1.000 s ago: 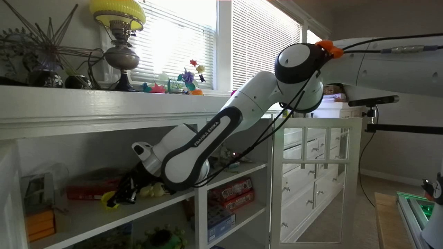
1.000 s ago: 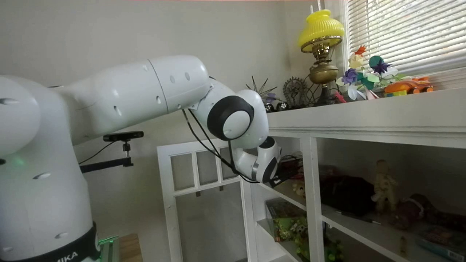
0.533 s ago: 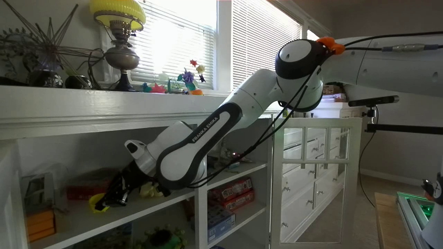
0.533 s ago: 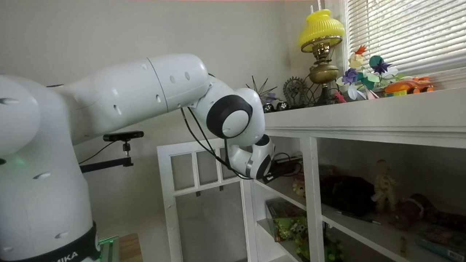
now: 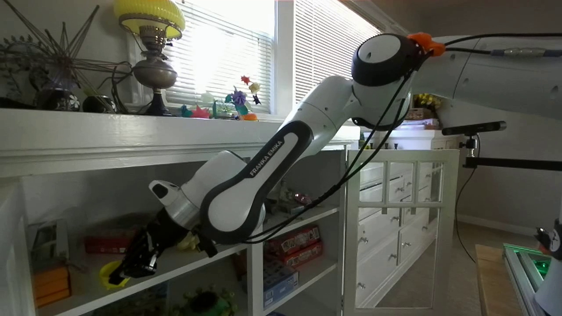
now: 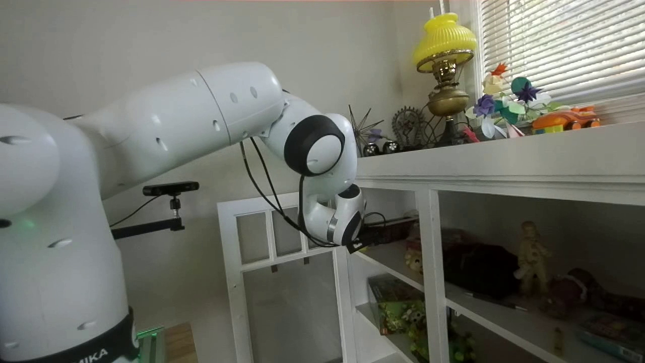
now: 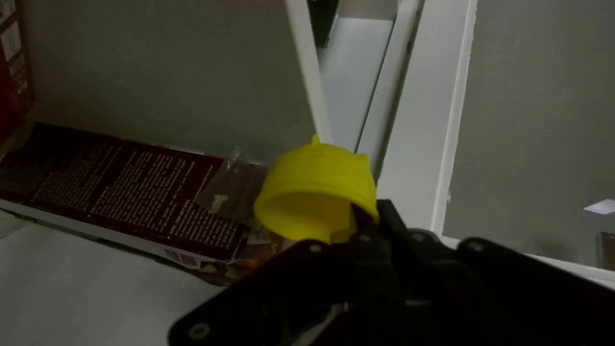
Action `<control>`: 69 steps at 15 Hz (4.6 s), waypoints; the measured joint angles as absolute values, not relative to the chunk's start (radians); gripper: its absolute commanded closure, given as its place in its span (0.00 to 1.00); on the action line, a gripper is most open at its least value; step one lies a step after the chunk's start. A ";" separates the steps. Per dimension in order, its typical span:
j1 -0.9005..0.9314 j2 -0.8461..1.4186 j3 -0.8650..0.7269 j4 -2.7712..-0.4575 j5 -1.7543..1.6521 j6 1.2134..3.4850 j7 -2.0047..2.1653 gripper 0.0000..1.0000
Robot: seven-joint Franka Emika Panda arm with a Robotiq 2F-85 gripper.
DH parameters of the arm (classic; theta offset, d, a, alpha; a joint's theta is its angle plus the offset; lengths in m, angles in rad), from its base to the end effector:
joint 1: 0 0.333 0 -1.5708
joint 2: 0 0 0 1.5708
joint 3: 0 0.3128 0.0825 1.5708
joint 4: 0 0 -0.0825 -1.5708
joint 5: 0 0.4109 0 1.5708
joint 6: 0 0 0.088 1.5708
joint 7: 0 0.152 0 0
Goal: Remove the yellow bowl from the cabinet
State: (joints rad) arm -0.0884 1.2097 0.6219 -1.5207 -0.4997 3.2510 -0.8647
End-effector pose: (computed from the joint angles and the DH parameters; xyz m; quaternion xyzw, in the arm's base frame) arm 0.6835 0.3459 0.0662 -0.7111 -0.5744 -0.3958 0.0878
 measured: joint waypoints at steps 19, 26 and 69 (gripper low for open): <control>-0.086 0.921 0.605 -1.950 -0.499 3.344 -0.664 0.98; -0.091 0.795 0.603 -2.162 -0.508 3.430 -0.608 0.98; -1.719 1.017 2.078 -2.574 -0.858 2.495 -0.626 0.98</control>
State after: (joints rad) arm -1.7192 1.0171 2.0784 -2.5738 -0.8581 2.4954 -0.6258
